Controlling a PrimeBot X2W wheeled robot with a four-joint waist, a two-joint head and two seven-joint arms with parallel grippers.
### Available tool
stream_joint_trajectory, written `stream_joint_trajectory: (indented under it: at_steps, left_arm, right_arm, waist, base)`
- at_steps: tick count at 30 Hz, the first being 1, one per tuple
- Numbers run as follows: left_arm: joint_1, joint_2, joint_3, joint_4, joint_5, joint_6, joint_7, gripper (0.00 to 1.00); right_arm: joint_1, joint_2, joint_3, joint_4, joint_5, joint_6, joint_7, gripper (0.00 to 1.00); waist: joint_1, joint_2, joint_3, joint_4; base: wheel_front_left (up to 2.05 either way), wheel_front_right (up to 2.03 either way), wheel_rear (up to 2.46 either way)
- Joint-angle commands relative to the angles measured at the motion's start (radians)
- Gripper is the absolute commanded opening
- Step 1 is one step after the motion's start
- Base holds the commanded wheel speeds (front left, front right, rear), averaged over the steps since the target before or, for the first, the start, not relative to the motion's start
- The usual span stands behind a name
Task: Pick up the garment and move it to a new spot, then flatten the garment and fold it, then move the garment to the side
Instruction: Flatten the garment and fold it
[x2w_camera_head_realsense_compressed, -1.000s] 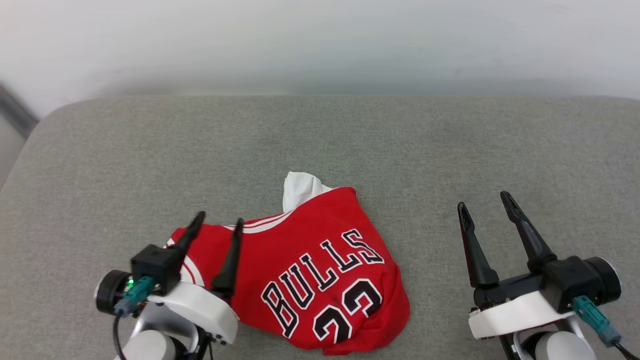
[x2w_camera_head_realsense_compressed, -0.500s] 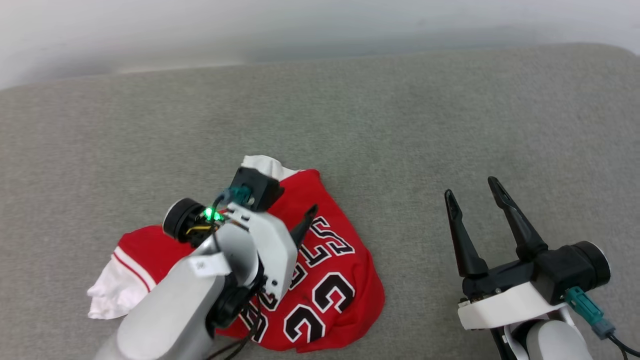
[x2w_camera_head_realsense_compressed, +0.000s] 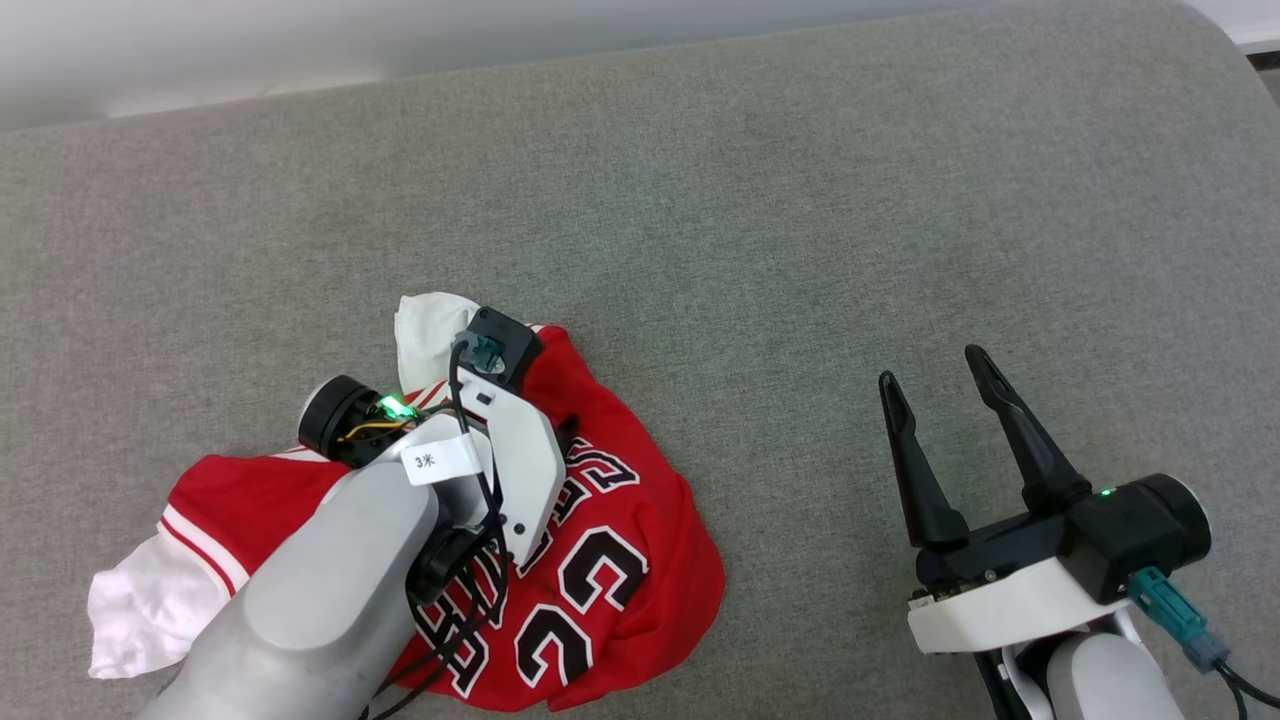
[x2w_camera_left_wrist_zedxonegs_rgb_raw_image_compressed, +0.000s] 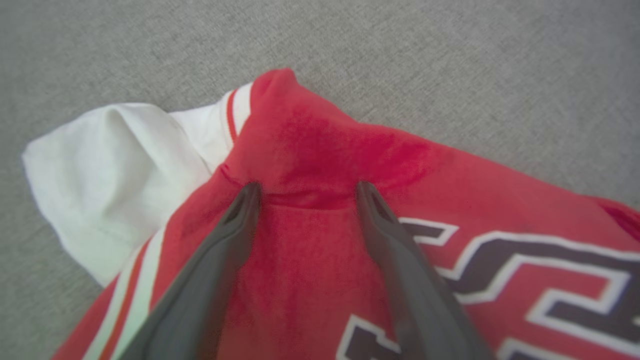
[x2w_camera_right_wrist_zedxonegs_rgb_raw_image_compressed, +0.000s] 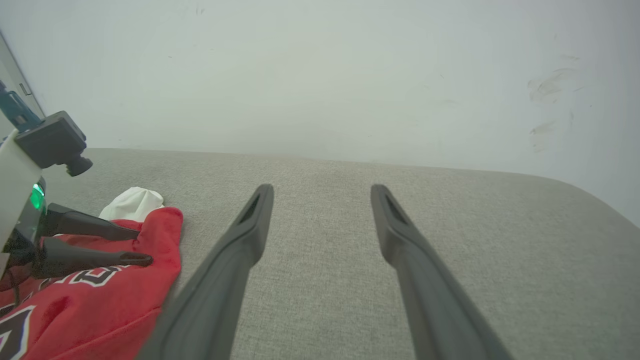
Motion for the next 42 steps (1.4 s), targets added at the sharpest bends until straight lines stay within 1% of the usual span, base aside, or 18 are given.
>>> stream_joint_trajectory:
  at_steps: [1,3,5,7,14,19,24,26,27,28,32,36,40,42]
  left_arm:
    - [0.013,0.002,-0.018,0.041,-0.001,-0.01,0.025,1.0]
    - [0.014,-0.001,-0.029,0.068,-0.001,-0.022,0.029,0.0]
    - [0.008,-0.01,-0.029,0.076,-0.003,-0.031,0.001,0.0]
    - [-0.01,-0.023,-0.018,0.068,0.004,-0.029,-0.053,0.0]
    - [-0.076,-0.072,-0.019,0.04,0.033,-0.063,-0.234,0.0]
    - [-0.116,-0.12,-0.044,0.006,0.064,-0.087,-0.342,0.0]
    - [-0.148,-0.175,-0.077,0.004,0.098,-0.093,-0.433,0.0]
    - [-0.149,-0.196,-0.096,0.026,0.106,-0.095,-0.445,0.0]
    - [-0.148,-0.204,-0.108,0.043,0.114,-0.095,-0.442,0.63]
    - [-0.147,-0.211,-0.12,0.062,0.115,-0.098,-0.437,1.0]
    - [-0.135,-0.23,-0.166,0.132,0.127,-0.113,-0.44,1.0]
    - [-0.125,-0.234,-0.174,0.172,0.112,-0.121,-0.476,1.0]
    - [-0.126,-0.228,-0.143,0.186,0.097,-0.102,-0.539,1.0]
    - [-0.129,-0.217,-0.12,0.183,0.092,-0.085,-0.578,1.0]
  right_arm:
    - [-0.017,0.001,0.001,-0.005,0.006,0.0,-0.002,1.0]
    - [-0.018,0.001,0.001,-0.006,0.006,0.0,-0.002,1.0]
    - [-0.018,0.001,0.002,-0.005,0.007,0.0,-0.002,1.0]
    - [-0.019,0.001,0.002,-0.004,0.009,0.0,-0.002,1.0]
    - [-0.025,0.001,-0.008,0.002,0.009,0.0,-0.002,1.0]
    - [-0.025,0.002,-0.025,-0.004,0.006,0.0,-0.002,1.0]
    - [-0.027,0.002,-0.036,-0.012,0.007,0.0,-0.002,1.0]
    - [-0.029,0.002,-0.037,-0.013,0.01,0.0,-0.002,1.0]
    - [-0.03,0.002,-0.036,-0.014,0.012,0.0,-0.002,1.0]
    - [-0.031,0.002,-0.035,-0.014,0.014,0.0,-0.002,1.0]
    - [-0.035,0.002,-0.033,-0.015,0.017,0.0,-0.002,1.0]
    - [-0.027,0.002,-0.043,-0.015,0.019,0.0,-0.002,1.0]
    - [-0.023,0.002,-0.05,-0.008,0.008,0.0,-0.002,1.0]
    - [-0.02,0.001,-0.054,-0.006,0.003,0.0,-0.002,1.0]
  waist:
    - [0.0,0.0,0.004,-0.001]
    - [0.0,0.0,0.007,-0.001]
    - [0.0,0.0,0.008,-0.002]
    - [0.0,0.0,0.005,-0.002]
    - [0.0,0.0,-0.022,-0.026]
    - [0.0,0.0,-0.027,-0.057]
    - [0.0,0.0,-0.014,-0.09]
    - [0.0,0.0,-0.009,-0.1]
    - [0.0,0.0,-0.007,-0.104]
    - [0.0,0.0,-0.004,-0.107]
    - [0.0,0.0,0.002,-0.115]
    - [0.0,0.0,-0.002,-0.101]
    - [0.0,0.0,-0.024,-0.072]
    - [0.0,0.0,-0.039,-0.054]
  base:
    - [0.0,0.0,0.0]
    - [0.0,0.0,0.0]
    - [0.0,0.0,0.0]
    - [0.0,0.0,0.0]
    - [0.0,0.0,0.0]
    - [0.0,0.0,0.0]
    - [0.0,0.0,0.0]
    - [0.0,0.0,0.0]
    - [0.0,0.0,0.0]
    - [0.0,0.0,0.0]
    - [0.0,0.0,0.0]
    - [0.0,0.0,0.0]
    - [0.0,0.0,0.0]
    - [0.0,0.0,0.0]
